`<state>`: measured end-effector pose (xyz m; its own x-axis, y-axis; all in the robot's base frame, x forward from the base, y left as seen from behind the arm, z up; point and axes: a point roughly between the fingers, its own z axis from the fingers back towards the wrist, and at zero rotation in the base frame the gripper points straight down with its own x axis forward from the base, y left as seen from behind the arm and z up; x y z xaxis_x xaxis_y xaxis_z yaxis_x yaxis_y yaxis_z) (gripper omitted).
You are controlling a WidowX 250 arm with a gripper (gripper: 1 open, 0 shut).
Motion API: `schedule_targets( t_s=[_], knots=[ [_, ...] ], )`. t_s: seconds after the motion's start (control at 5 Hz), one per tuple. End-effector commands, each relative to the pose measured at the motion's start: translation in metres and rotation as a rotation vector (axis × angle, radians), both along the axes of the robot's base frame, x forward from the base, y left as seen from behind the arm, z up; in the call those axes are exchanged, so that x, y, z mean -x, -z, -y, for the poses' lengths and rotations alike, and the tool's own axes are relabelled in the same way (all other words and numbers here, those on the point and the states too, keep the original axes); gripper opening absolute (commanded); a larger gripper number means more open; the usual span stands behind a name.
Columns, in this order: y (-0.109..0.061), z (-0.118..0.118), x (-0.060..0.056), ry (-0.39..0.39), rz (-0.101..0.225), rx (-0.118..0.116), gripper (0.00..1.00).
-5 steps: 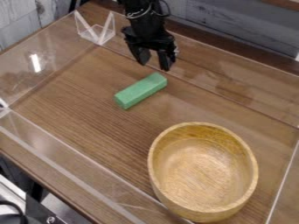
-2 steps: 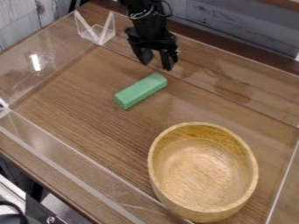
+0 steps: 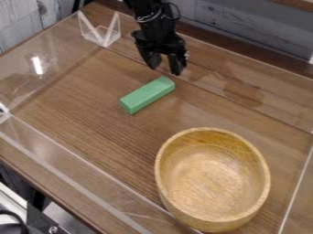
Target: Remove the green block from inside the brown bowl and put it on the table
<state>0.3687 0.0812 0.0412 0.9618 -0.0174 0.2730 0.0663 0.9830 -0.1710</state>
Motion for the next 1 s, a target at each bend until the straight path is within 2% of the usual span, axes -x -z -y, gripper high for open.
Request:
schedule_targets(
  t_s=[0.0, 0.6, 0.8],
  knots=[
    [-0.015, -0.007, -0.007, -0.009, 0.059, -0.015, 1.00],
    [-0.005, -0.007, -0.003, -0.006, 0.059, -0.009, 1.00],
    [-0.002, -0.006, -0.004, -0.007, 0.058, -0.007, 0.00]
  ],
)
